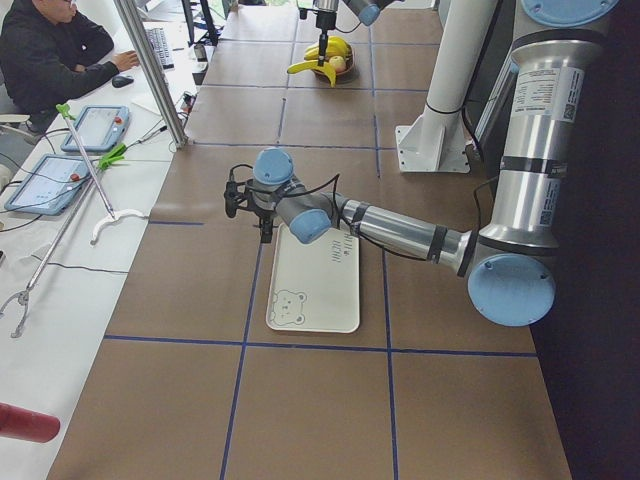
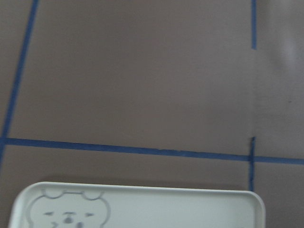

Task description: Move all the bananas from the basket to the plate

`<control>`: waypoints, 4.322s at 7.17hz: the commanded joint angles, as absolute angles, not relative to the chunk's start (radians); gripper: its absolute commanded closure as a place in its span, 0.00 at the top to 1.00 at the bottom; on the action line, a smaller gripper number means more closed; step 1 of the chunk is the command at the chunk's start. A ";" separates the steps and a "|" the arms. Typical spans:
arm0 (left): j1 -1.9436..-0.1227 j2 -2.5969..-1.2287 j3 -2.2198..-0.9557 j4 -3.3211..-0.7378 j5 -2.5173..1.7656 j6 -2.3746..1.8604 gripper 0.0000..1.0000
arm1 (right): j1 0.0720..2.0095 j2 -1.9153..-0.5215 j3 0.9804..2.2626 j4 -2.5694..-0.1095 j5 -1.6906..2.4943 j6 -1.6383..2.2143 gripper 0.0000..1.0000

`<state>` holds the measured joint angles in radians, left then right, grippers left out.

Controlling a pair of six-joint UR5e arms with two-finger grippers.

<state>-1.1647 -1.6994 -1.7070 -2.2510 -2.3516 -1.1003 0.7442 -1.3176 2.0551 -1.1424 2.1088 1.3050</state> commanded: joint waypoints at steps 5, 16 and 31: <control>-0.832 -2.086 -1.697 -2.506 -2.224 -1.892 0.99 | 0.420 -1.180 2.027 -0.906 1.697 1.559 0.00; -0.600 -2.157 -1.689 -2.499 -2.097 -1.810 0.00 | 0.391 -1.143 1.994 -0.897 1.707 1.555 0.39; -1.008 -1.420 -1.625 -2.391 -2.092 -1.106 0.00 | 0.543 -1.235 2.214 -1.436 1.784 1.327 1.00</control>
<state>-1.0041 -1.4281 -1.6321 -2.3906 -2.0927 -1.1172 0.5393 -1.2349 2.2101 -1.4292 1.7840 1.3328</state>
